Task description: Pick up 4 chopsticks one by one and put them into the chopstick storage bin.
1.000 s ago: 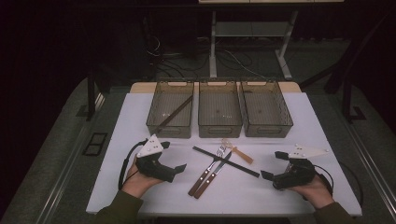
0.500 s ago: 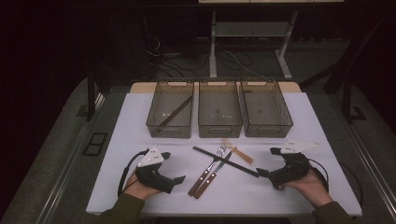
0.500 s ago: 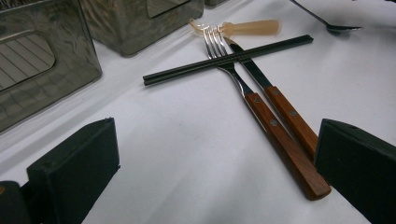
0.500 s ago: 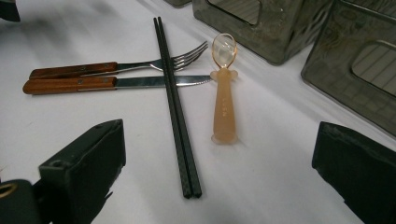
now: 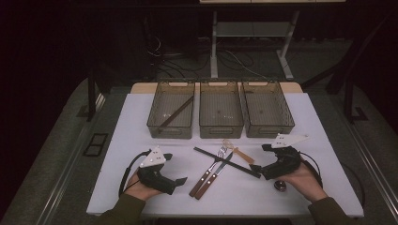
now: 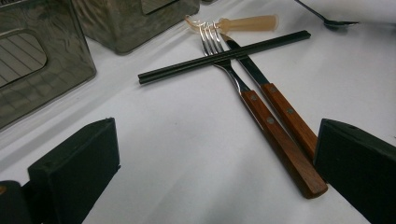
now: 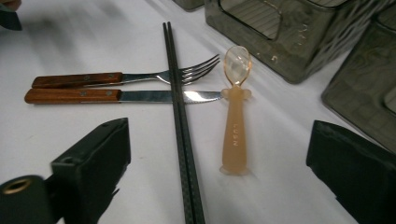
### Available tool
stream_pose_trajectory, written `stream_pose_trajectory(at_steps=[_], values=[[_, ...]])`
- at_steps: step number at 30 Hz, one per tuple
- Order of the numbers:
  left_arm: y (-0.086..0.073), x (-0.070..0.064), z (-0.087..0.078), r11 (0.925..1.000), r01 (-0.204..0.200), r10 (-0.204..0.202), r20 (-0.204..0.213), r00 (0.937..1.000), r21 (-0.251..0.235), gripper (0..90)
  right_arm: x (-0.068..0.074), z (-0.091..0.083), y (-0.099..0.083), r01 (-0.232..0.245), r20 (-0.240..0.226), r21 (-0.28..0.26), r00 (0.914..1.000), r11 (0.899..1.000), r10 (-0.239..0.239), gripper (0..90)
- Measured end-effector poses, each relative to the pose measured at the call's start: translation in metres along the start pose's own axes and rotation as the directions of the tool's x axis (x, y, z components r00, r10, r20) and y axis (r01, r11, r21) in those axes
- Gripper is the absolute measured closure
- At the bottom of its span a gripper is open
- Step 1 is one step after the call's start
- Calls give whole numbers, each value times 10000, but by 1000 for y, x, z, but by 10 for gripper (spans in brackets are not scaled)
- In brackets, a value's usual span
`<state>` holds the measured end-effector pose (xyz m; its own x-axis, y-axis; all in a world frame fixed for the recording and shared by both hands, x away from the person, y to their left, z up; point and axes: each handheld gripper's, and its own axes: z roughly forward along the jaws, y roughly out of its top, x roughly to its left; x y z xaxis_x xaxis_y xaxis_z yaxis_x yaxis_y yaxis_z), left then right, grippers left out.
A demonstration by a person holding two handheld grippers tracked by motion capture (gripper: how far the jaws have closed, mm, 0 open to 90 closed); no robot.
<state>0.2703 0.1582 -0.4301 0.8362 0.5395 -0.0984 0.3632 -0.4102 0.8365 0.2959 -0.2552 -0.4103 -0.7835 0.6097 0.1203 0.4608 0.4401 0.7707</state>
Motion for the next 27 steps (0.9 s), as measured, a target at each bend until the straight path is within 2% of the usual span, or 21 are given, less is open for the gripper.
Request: stream_pose_trajectory(at_steps=[2,7,9,14,23,27], values=[[-1,1,0,9999,108,-108,18,9999,3,0,0,1,2,56,-60,22,10000,10000,-56,134],[-1,2,-1,9998,219,-219,8,9998,-41,0,0,7,7,71,-189,117,9998,9999,-69,169],[-2,2,-1,9997,255,-255,30,9997,-30,0,0,9,8,121,-240,201,9996,9997,-116,217],[-2,1,-1,9997,239,-239,-28,9997,-52,0,1,16,14,114,-372,208,9993,9997,-106,259],[-3,2,0,9998,176,-176,-111,9998,11,0,5,31,25,304,-926,243,9953,9992,-280,425],[-3,2,0,9999,160,-159,-102,9998,19,0,6,37,30,382,-1035,319,9940,9988,-348,482]])
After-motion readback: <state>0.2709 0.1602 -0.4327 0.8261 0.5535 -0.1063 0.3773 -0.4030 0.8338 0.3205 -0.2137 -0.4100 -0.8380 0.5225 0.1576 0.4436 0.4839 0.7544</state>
